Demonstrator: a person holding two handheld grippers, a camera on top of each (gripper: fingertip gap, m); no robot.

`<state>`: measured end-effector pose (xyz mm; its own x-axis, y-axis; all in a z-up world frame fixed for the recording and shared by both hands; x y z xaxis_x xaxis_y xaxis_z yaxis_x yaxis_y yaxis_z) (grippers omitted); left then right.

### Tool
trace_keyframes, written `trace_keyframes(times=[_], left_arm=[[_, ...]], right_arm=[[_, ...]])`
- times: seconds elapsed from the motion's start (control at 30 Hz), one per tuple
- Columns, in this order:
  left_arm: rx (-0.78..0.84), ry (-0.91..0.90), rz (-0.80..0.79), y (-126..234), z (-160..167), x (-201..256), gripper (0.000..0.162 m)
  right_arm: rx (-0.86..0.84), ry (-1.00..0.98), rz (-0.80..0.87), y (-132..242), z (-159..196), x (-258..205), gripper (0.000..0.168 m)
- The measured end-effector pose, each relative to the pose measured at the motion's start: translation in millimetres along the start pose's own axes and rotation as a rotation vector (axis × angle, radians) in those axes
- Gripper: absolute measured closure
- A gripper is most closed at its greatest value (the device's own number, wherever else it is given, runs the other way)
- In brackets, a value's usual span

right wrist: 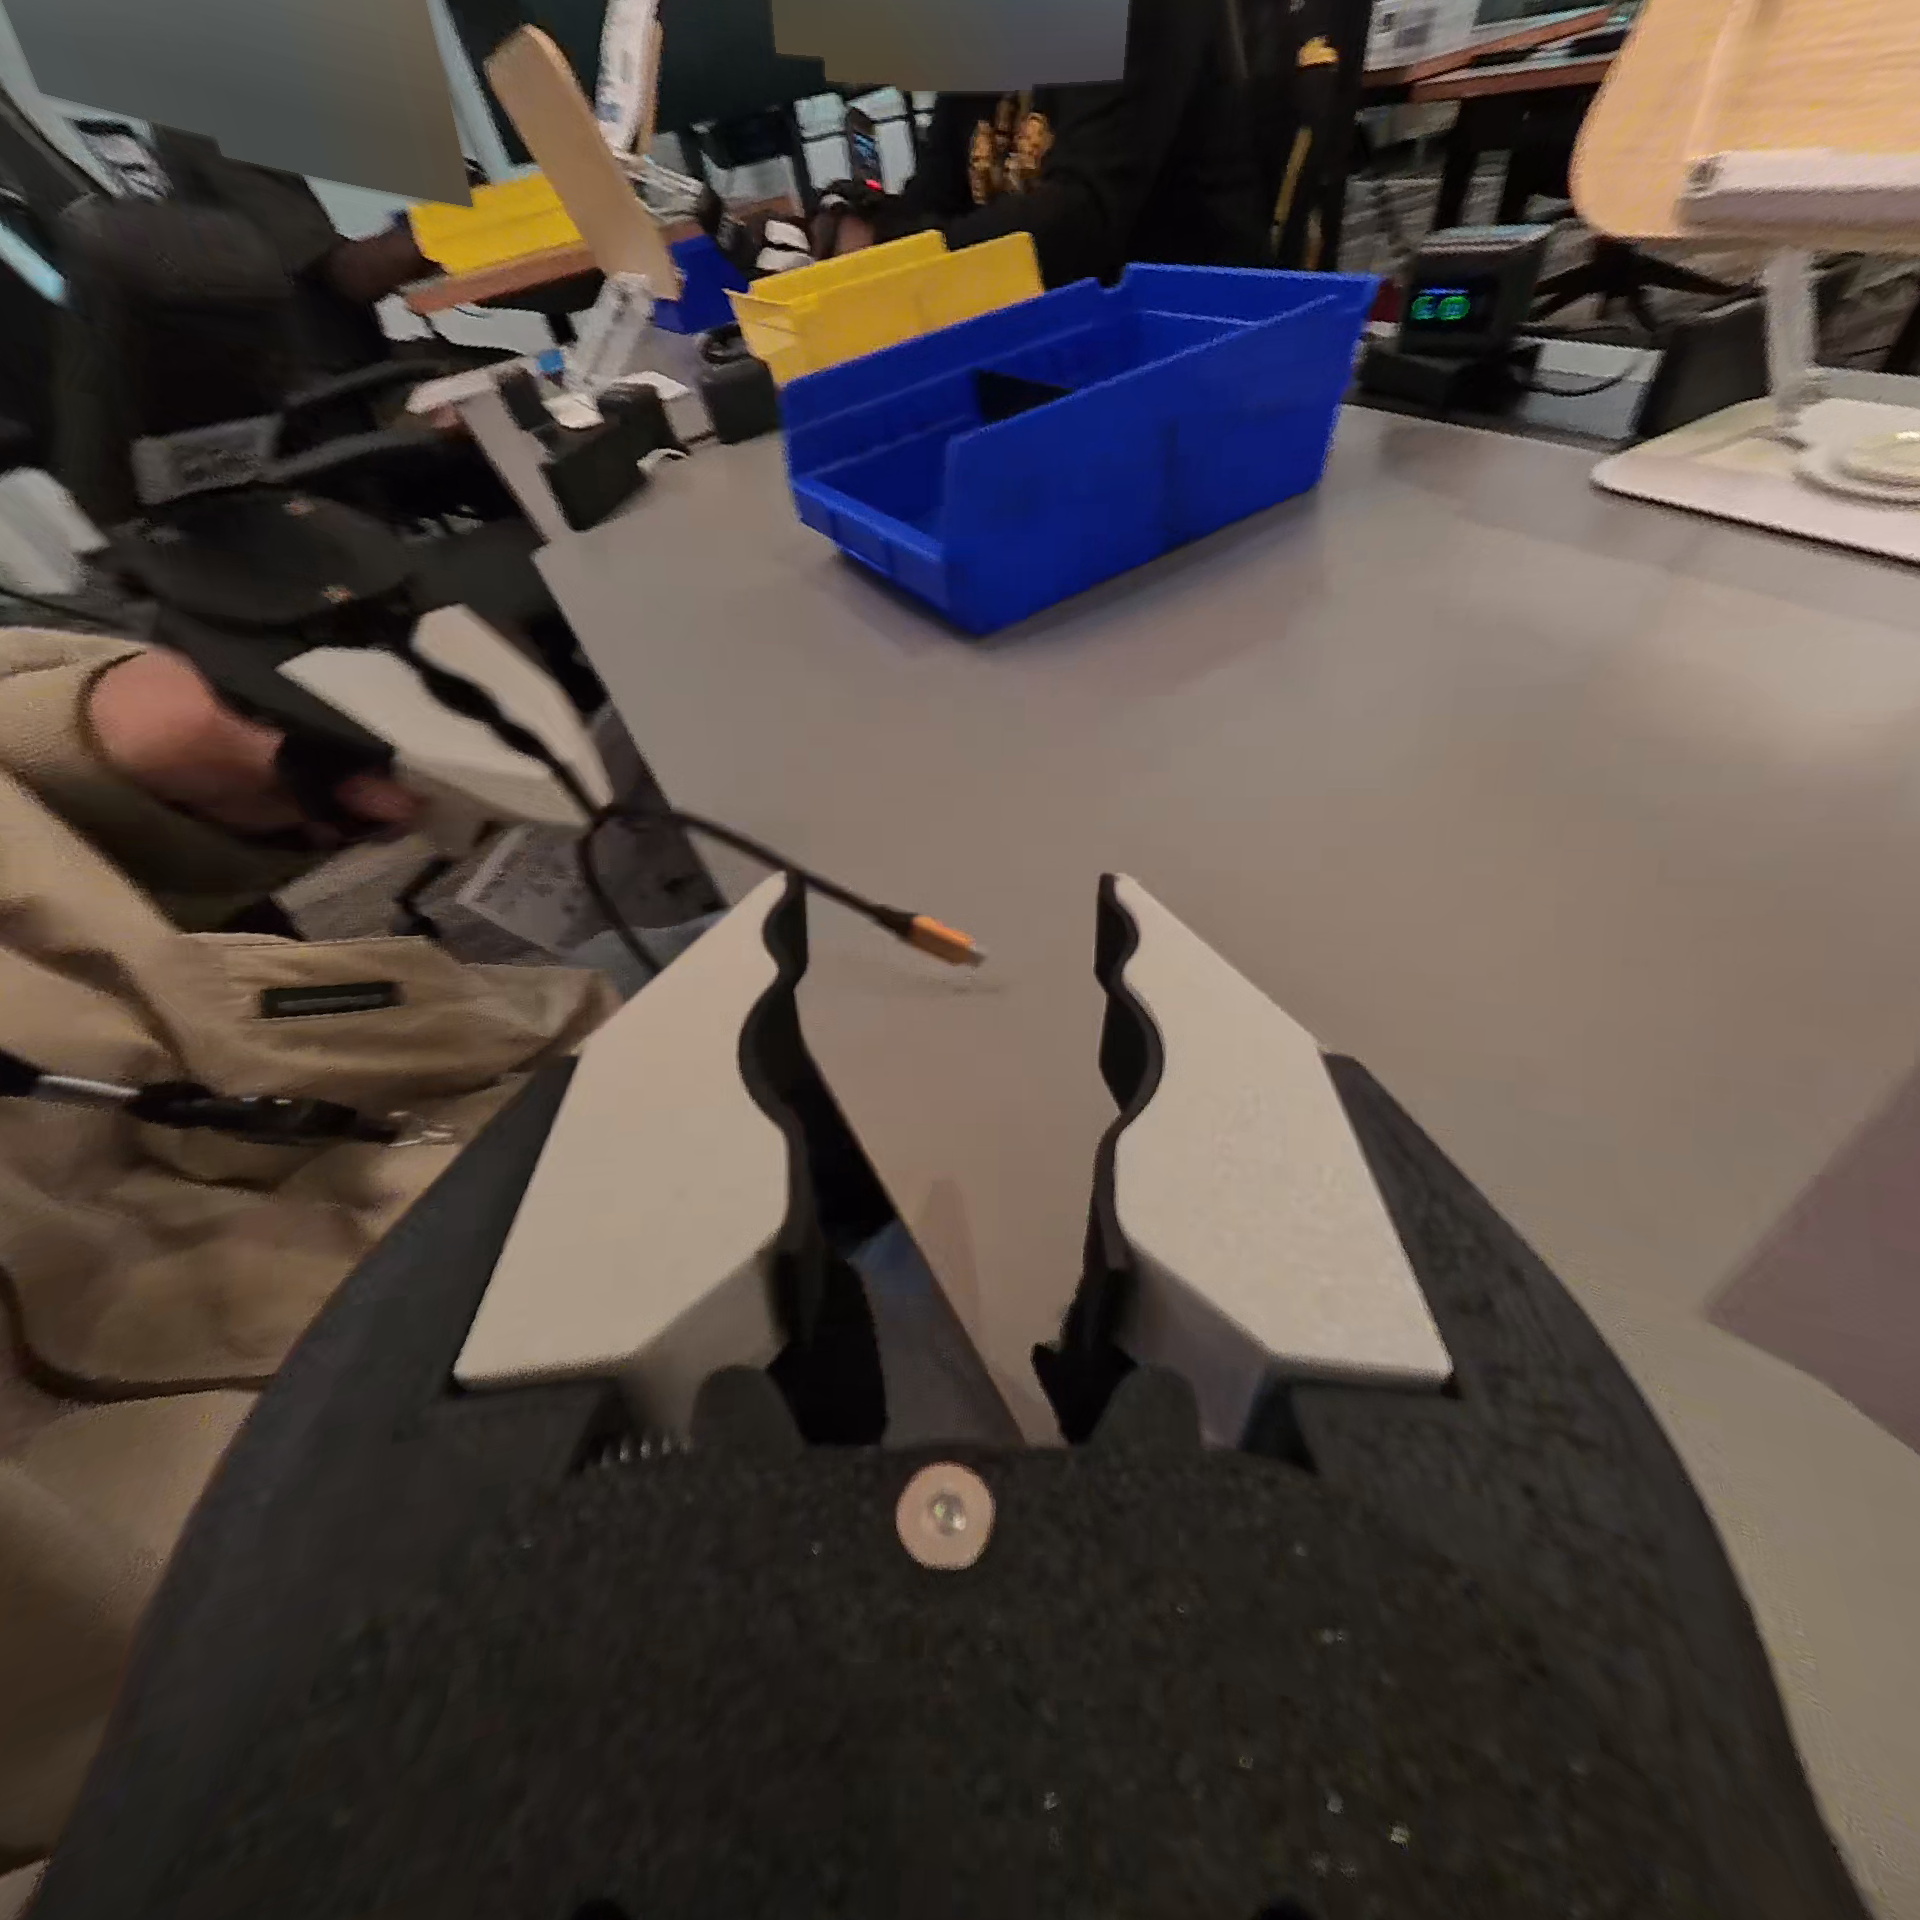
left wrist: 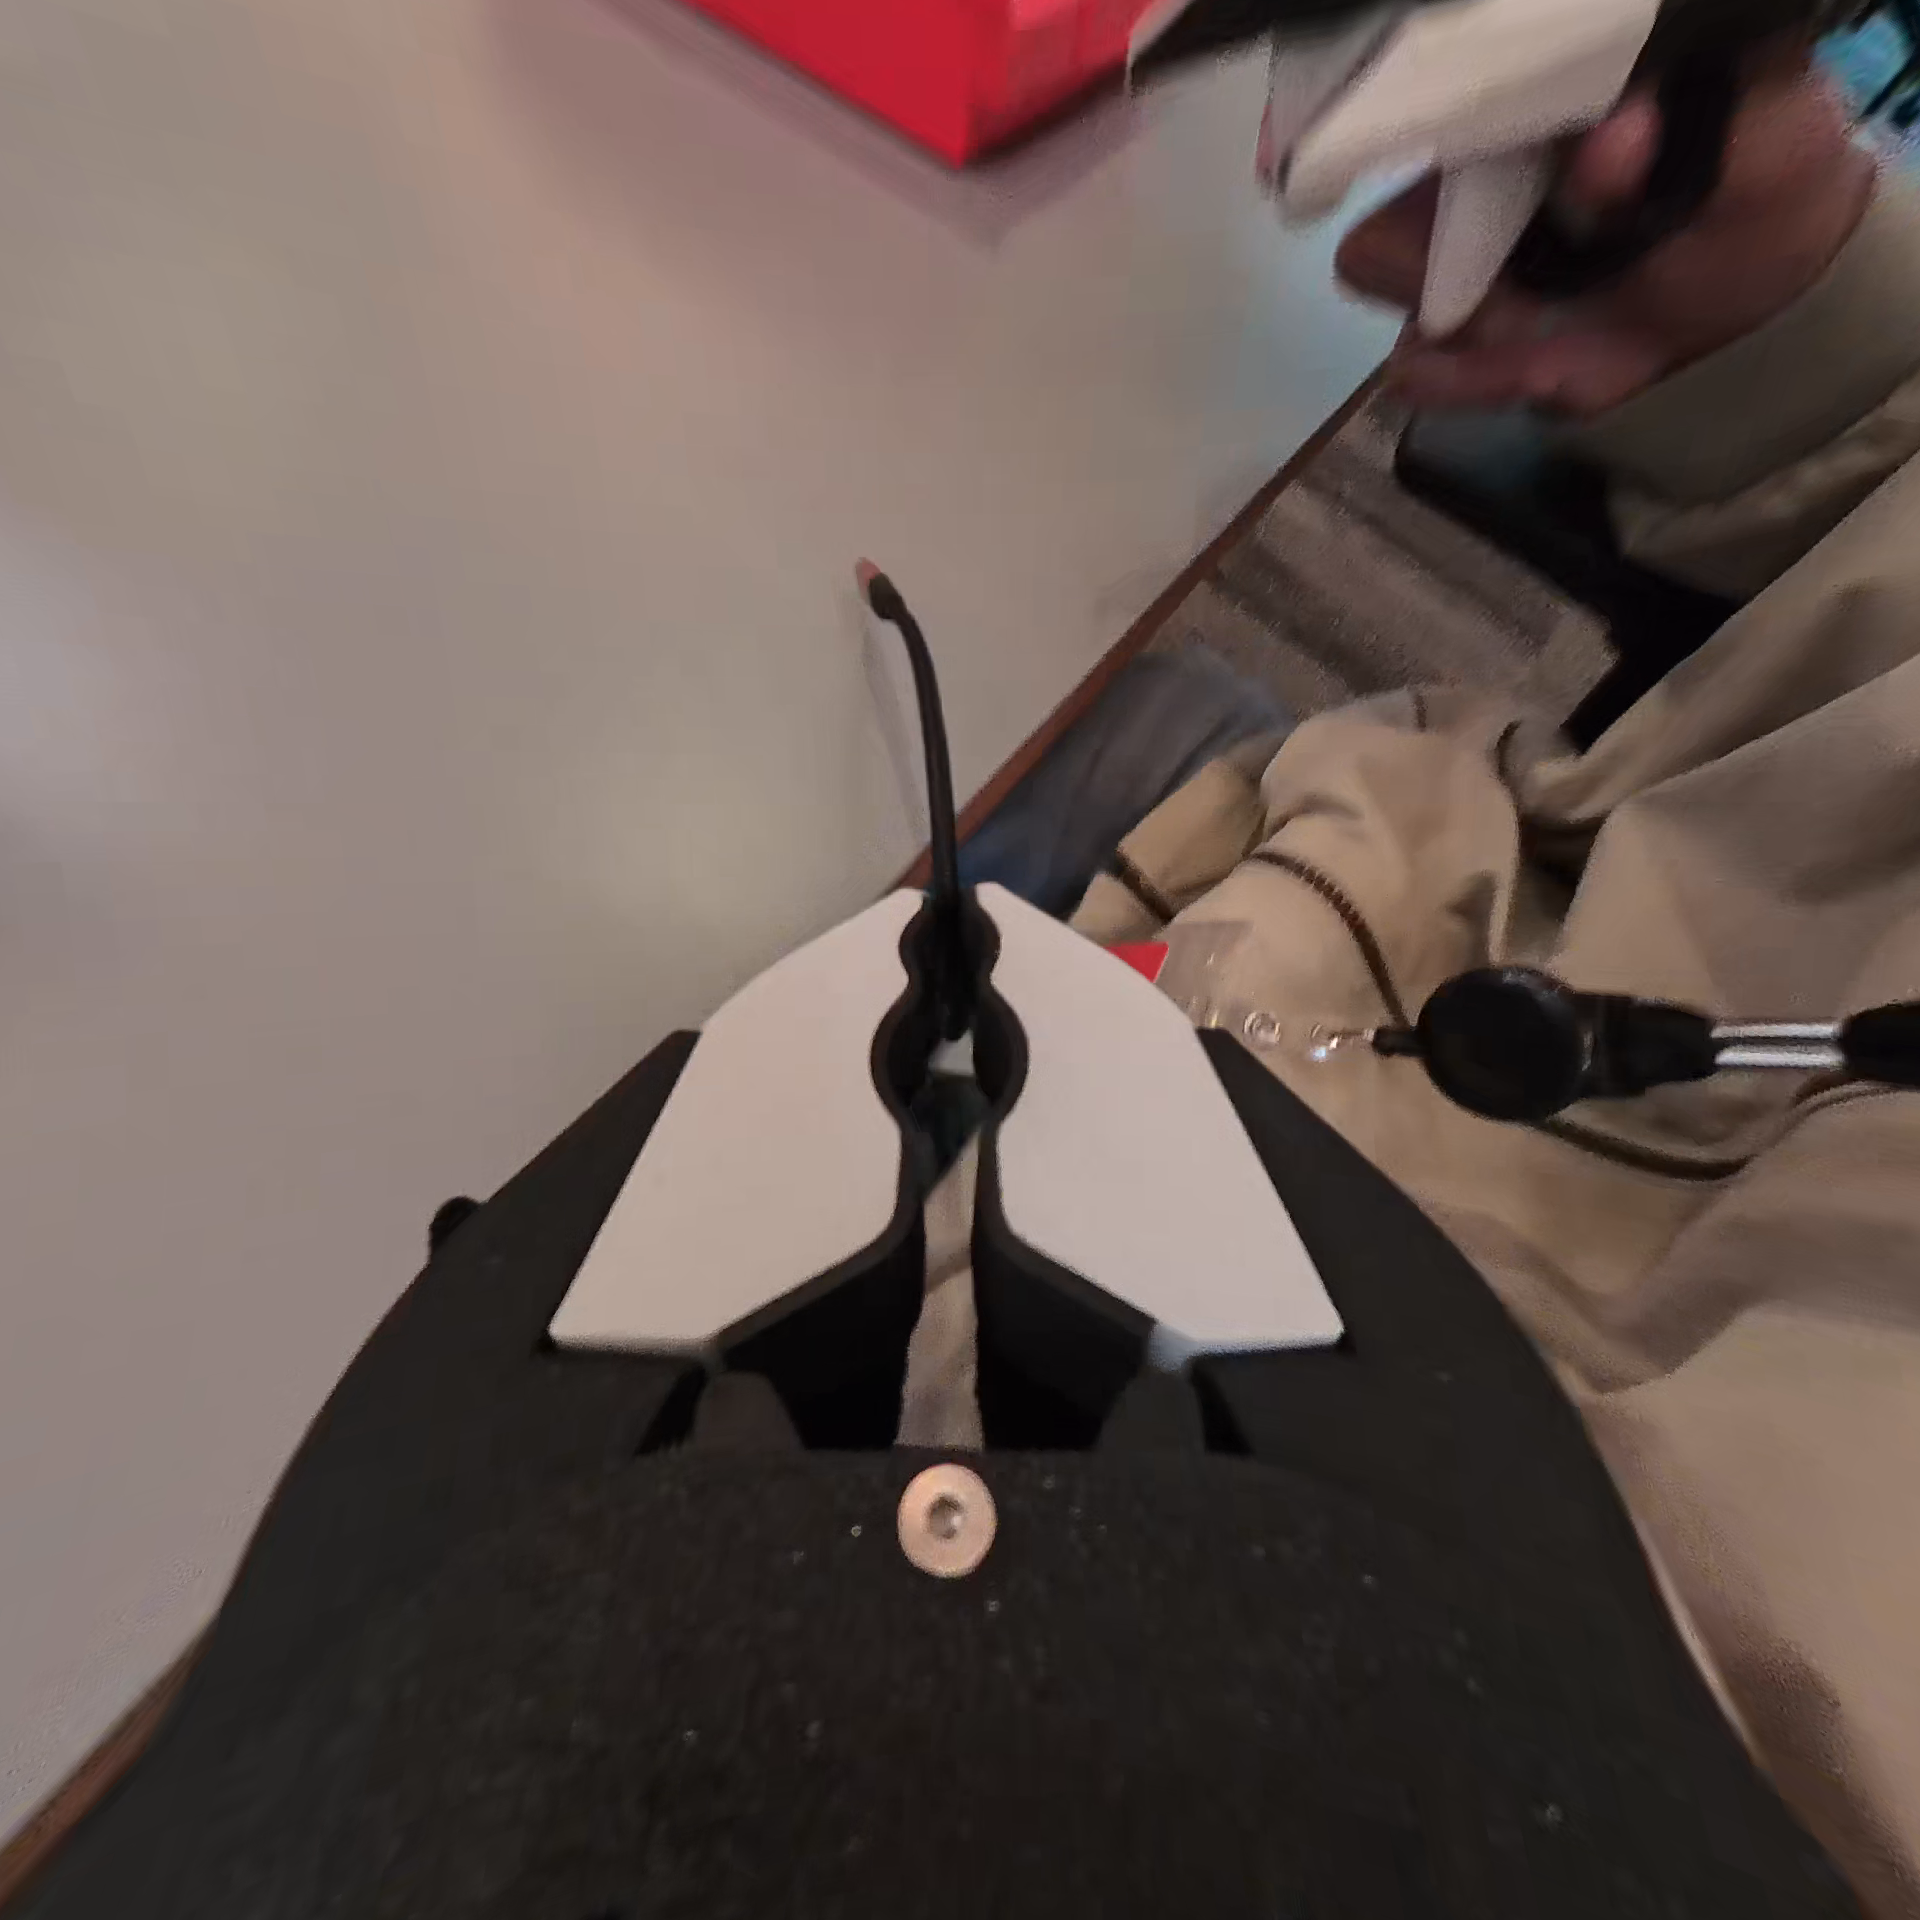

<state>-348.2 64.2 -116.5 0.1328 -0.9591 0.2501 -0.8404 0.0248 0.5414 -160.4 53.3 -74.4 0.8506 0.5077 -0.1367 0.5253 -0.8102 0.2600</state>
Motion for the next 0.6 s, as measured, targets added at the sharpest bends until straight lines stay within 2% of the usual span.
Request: trace_keyframes(times=[0.17,0.27,0.3,0.37,0.47,0.5,0.53,0.6], left_arm=[[0.107,-0.049,0.053,16,-74,-14,0.159],[0.147,-0.067,0.107,15,-118,-19,0.159],[0.153,-0.083,0.108,12,-130,-21,0.159],[0.156,-0.108,0.109,4,-148,-24,0.159],[0.166,-0.116,0.117,-7,-167,-21,0.159],[0.166,-0.122,0.103,-10,-169,-22,0.159],[0.179,-0.131,0.083,-12,-172,-23,0.159],[0.205,-0.139,0.065,-14,-172,-24,0.159]], right_arm=[[-0.024,-0.005,-0.170,-19,2,-45,0.115],[0.026,0.030,-0.122,-48,-15,-55,0.115],[0.068,0.057,-0.077,-56,-27,-54,0.121],[0.129,0.079,-0.028,-69,-52,-52,0.130],[0.141,0.103,0.007,-88,-74,-47,0.130],[0.170,0.111,0.025,-89,-80,-44,0.143],[0.212,0.113,0.061,-88,-85,-38,0.165],[0.211,0.126,0.062,-87,-82,-34,0.166]])
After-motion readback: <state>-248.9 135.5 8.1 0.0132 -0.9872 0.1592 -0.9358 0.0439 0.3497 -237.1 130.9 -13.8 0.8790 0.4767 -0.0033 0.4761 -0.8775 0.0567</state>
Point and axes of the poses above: each gripper's, where its closed fingertips meet, y back along the fingers, z out of its underside, x = y × z across the jaws, the point moved 2 cm from there along y, back along the fingers, and after that the axes turned 7 degrees about z, right-handed, at the moved point
